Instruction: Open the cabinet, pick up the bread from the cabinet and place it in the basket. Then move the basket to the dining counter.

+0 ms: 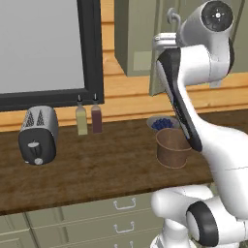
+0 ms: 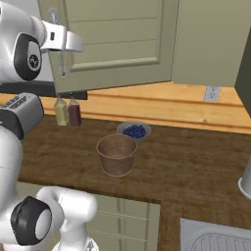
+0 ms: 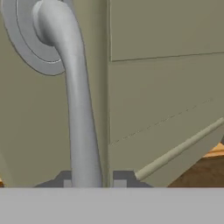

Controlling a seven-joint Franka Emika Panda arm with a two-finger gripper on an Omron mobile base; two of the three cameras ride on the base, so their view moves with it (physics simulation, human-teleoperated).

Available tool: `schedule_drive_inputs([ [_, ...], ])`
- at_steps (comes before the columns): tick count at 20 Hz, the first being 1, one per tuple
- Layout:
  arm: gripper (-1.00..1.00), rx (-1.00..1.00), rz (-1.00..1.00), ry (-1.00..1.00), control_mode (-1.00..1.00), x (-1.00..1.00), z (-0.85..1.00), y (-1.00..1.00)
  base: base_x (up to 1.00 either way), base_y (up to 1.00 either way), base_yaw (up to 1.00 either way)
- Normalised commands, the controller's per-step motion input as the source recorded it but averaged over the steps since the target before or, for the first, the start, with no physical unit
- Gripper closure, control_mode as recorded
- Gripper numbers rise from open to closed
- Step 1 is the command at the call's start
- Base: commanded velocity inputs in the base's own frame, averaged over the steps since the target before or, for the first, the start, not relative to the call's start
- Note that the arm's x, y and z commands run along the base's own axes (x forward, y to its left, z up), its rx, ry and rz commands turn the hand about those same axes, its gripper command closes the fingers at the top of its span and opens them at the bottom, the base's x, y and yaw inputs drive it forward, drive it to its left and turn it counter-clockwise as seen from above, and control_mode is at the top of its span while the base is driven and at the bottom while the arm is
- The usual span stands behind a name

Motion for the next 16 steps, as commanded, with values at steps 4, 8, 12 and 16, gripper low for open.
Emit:
schedule_drive_inputs([
  [4,1.0,0.08,0.11,0.02,-1.0,-1.0,0.0,-1.0,0.0,0.0,0.0],
  [8,1.0,0.15,0.14,0.08,-1.0,-0.88,-0.04,-1.0,0.0,0.0,0.0],
  [12,1.0,0.16,0.06,0.0,-1.0,-0.78,-0.13,-0.98,0.0,0.0,0.0],
  [16,-1.0,0.04,0.0,0.0,-1.0,-0.84,-0.07,-0.27,0.0,0.0,0.0],
])
